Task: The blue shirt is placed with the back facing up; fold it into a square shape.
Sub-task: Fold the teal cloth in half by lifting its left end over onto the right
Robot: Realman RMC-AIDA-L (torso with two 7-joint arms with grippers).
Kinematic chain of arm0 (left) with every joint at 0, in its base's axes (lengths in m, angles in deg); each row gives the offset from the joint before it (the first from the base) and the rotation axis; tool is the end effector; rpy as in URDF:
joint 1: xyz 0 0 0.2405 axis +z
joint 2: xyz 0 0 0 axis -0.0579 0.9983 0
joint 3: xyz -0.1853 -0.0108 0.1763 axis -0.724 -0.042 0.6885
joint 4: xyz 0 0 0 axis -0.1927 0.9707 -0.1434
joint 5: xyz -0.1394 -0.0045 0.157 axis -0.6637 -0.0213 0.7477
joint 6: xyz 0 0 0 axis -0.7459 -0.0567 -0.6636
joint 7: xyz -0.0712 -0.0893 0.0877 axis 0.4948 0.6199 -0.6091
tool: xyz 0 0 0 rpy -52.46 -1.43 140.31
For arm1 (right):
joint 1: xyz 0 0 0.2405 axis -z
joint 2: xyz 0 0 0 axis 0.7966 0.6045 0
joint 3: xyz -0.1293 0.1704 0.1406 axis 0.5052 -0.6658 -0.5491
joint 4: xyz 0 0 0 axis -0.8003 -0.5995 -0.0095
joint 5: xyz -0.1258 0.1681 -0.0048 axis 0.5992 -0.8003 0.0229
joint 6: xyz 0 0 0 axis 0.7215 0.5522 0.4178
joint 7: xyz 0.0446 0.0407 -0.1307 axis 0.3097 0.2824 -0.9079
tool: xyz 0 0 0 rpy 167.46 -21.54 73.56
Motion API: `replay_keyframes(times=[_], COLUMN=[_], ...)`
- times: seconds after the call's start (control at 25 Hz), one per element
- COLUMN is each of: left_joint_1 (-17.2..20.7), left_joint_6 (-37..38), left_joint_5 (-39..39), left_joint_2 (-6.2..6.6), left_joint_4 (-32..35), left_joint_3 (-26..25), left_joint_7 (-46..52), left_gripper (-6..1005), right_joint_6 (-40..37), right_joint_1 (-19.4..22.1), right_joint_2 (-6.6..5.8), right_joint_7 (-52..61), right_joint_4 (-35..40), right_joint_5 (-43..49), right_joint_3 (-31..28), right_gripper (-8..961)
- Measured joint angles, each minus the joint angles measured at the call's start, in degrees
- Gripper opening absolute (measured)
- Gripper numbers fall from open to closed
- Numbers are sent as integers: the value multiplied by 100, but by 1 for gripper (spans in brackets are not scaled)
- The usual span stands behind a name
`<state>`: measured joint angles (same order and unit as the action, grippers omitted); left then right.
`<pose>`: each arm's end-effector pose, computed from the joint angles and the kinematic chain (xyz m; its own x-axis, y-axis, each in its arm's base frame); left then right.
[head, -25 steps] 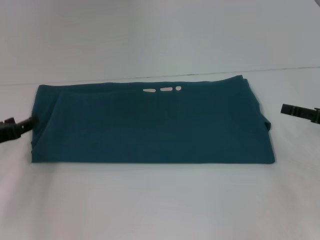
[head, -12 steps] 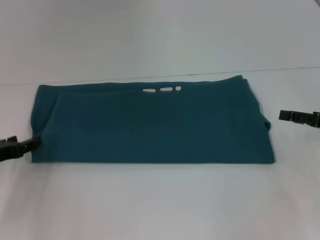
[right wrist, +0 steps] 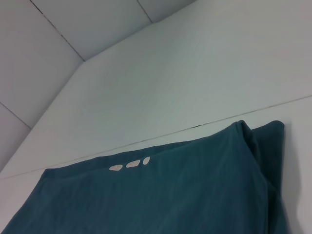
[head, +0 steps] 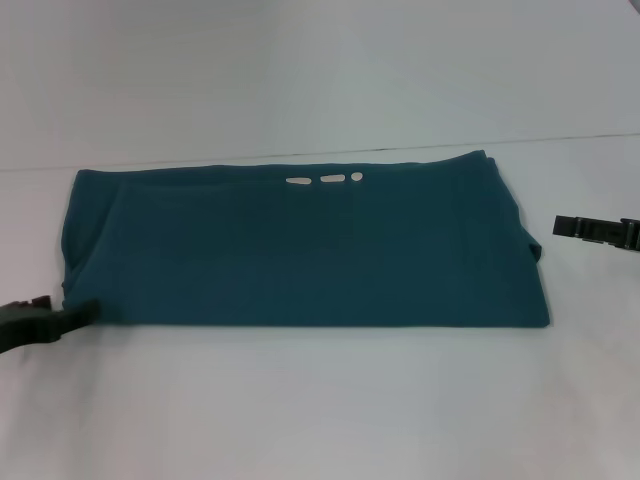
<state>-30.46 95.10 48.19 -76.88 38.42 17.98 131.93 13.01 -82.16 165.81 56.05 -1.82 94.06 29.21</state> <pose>-0.3503 0.3529 0.0214 0.5330 0.6333 0.5611 0.8375 -0.3006 -0.4563 0.3450 0.3613 0.0852 0.3180 -0.6884 -0.6519 -0.9446 -0.2887 -0.1559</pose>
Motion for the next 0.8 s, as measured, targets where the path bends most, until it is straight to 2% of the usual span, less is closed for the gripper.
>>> replay_keyframes(times=[0.72, 0.8], left_joint_1=[-10, -9], left_joint_6=[19, 3], left_joint_5=[15, 34], left_joint_2=[-33, -33], left_joint_4=[156, 156], left_joint_3=[366, 366], left_joint_7=[-51, -64], left_gripper=[763, 724], right_joint_6=[118, 119], right_joint_1=[-9, -9], right_joint_2=[43, 54], right_joint_7=[0, 0], right_joint_4=[-13, -11], right_joint_5=[-2, -1], right_joint_3=[1, 2], right_gripper=[776, 776])
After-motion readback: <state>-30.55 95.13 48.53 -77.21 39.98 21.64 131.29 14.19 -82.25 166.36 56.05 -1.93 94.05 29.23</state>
